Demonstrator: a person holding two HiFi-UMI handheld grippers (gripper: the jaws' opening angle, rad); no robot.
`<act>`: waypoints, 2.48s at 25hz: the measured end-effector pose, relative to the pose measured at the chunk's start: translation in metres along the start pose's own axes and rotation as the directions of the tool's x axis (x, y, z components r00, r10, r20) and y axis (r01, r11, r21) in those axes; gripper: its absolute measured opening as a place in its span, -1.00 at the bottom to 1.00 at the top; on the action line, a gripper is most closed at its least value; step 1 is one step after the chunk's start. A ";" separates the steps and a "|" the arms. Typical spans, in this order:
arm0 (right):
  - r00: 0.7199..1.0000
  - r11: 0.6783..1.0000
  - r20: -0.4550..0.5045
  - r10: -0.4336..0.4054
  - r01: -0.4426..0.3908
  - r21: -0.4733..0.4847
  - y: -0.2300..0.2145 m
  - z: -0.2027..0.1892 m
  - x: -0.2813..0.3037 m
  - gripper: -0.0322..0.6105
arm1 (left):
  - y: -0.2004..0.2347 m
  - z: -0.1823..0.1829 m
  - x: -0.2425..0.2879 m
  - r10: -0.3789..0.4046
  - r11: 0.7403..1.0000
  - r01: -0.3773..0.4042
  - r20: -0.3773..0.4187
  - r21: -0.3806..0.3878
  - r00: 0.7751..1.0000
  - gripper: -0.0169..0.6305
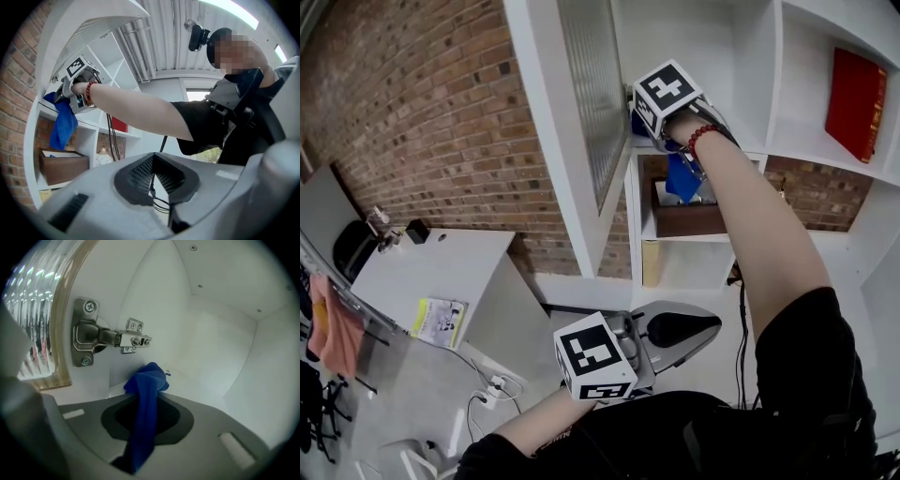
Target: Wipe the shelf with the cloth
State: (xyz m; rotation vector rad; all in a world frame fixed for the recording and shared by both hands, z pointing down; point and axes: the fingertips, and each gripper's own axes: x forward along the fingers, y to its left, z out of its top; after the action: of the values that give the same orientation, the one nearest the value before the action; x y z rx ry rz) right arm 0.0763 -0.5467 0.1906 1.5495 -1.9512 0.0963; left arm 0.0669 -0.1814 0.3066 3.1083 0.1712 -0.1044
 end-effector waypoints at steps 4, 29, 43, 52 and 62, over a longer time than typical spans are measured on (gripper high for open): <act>0.999 0.999 0.014 -0.043 0.043 0.016 -0.021 -0.008 -0.010 -0.72 | 0.000 0.010 0.006 0.034 0.999 -0.034 0.014 0.022 0.999 -0.95; 0.984 0.974 0.025 -0.175 0.169 0.153 -0.123 -0.082 -0.055 -0.72 | -0.043 0.025 0.079 0.144 0.988 -0.147 0.054 0.057 0.988 -0.95; 0.953 0.979 0.300 -0.048 -0.015 0.205 -0.076 -0.032 -0.069 -0.72 | -0.048 0.028 0.054 0.240 0.965 -0.245 0.060 0.089 0.969 -0.95; 0.890 0.933 0.355 0.286 -0.343 0.107 0.036 0.007 -0.043 -0.71 | -0.044 0.031 0.045 0.242 0.956 -0.244 0.037 0.164 0.970 -0.95; 0.902 0.944 0.361 0.237 -0.302 0.134 0.030 0.000 -0.022 -0.72 | -0.033 0.038 0.041 0.255 0.943 -0.256 0.037 0.213 0.966 -0.95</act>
State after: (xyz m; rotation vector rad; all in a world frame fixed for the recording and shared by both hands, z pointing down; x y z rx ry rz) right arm 0.0522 -0.5188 0.1891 1.4752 -2.4921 0.1395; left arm 0.1010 -0.1453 0.2646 3.3099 -0.2632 -0.1392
